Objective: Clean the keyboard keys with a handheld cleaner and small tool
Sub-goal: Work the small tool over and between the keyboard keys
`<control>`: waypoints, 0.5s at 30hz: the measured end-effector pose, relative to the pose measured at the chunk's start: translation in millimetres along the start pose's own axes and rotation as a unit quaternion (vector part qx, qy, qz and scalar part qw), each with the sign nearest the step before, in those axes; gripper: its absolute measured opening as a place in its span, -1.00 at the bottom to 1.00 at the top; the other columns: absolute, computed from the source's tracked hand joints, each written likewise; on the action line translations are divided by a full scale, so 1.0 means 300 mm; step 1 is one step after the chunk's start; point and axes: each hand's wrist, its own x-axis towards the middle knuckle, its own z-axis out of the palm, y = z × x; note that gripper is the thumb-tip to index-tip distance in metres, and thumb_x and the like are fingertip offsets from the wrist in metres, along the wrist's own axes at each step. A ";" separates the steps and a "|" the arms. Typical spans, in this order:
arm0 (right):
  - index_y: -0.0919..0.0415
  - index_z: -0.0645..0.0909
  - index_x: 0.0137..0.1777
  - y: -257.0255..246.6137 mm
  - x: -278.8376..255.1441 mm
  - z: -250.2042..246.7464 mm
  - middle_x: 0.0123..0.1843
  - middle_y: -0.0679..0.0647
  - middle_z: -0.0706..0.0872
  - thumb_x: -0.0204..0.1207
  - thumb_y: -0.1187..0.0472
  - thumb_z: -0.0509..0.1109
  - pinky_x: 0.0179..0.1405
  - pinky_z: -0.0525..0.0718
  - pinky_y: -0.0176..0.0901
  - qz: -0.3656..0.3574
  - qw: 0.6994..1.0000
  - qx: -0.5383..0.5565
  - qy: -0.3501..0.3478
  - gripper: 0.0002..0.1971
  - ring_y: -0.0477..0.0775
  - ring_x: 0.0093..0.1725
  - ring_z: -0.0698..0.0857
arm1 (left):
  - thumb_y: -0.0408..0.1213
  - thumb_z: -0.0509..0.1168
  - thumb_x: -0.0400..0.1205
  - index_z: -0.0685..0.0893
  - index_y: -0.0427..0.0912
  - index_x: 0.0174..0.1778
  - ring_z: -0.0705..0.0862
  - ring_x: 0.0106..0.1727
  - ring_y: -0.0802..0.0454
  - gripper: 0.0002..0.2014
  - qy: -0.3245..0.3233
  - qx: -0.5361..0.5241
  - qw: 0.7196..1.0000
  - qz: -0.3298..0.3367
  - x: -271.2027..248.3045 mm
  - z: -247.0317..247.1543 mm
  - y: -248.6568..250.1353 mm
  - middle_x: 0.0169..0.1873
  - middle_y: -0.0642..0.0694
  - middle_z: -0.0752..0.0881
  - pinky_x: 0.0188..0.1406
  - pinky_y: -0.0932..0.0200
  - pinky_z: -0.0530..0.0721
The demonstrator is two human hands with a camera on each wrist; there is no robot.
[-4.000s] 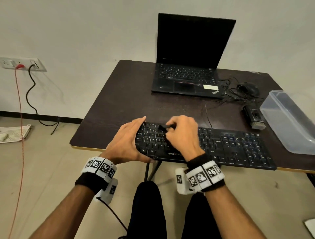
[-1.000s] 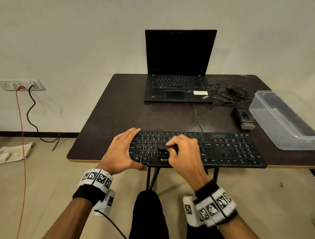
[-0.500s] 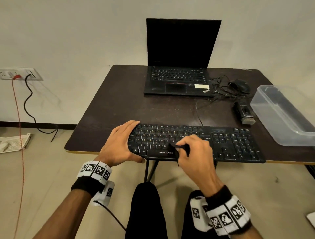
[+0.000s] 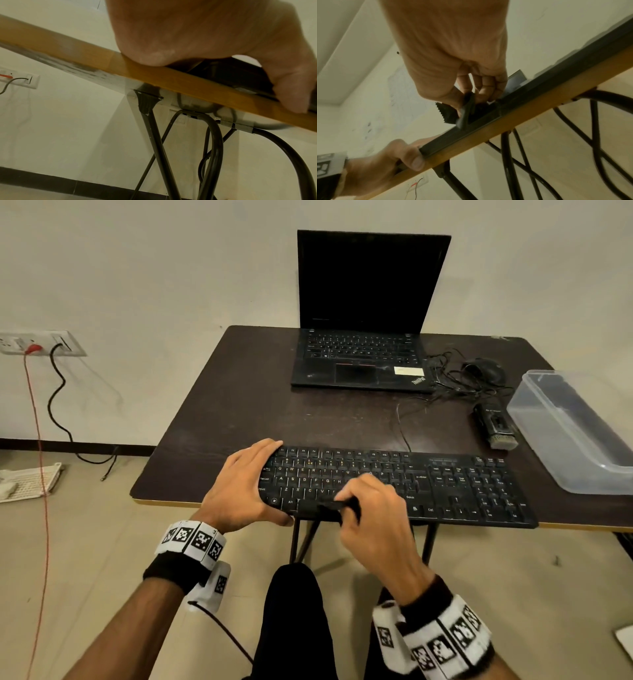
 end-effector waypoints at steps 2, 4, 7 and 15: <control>0.04 0.72 -0.14 0.007 -0.015 0.007 -0.08 -0.13 0.69 0.38 0.52 0.50 -0.05 0.52 -0.15 0.015 1.000 -0.008 0.013 -0.69 0.01 -0.12 0.63 | 0.38 0.64 0.00 0.24 0.11 0.76 0.29 0.64 0.17 0.37 0.002 0.008 1.000 -0.002 0.000 0.000 0.003 0.68 0.21 0.33 0.78 0.03 0.09; 0.07 0.73 -0.11 -0.056 -0.001 0.065 -0.04 -0.06 0.70 0.39 0.47 0.50 -0.10 0.44 -0.23 -0.010 1.000 -0.009 0.001 -0.74 0.05 -0.10 0.60 | 0.40 0.63 -0.01 0.26 0.08 0.76 0.32 0.66 0.15 0.37 0.003 0.015 1.000 0.000 0.002 0.005 0.003 0.68 0.19 0.35 0.80 -0.02 0.11; 0.16 0.68 -0.15 -0.163 0.032 0.149 -0.10 0.08 0.70 0.29 0.39 0.44 -0.12 0.59 0.01 -0.068 0.997 0.010 -0.020 -0.83 0.17 -0.20 0.62 | 0.39 0.61 -0.01 0.29 0.03 0.77 0.33 0.71 0.12 0.37 0.004 0.018 1.000 0.008 0.003 0.005 -0.004 0.69 0.15 0.36 0.78 -0.11 0.20; 0.04 0.76 -0.12 0.088 -0.039 -0.088 -0.12 -0.13 0.74 0.32 0.46 0.59 -0.08 0.70 -0.04 -0.031 0.998 -0.049 0.027 -0.70 0.02 -0.13 0.69 | 0.42 0.66 -0.01 0.24 0.12 0.77 0.28 0.69 0.15 0.40 0.001 0.007 1.000 0.001 0.000 0.005 -0.011 0.70 0.21 0.32 0.79 0.03 0.09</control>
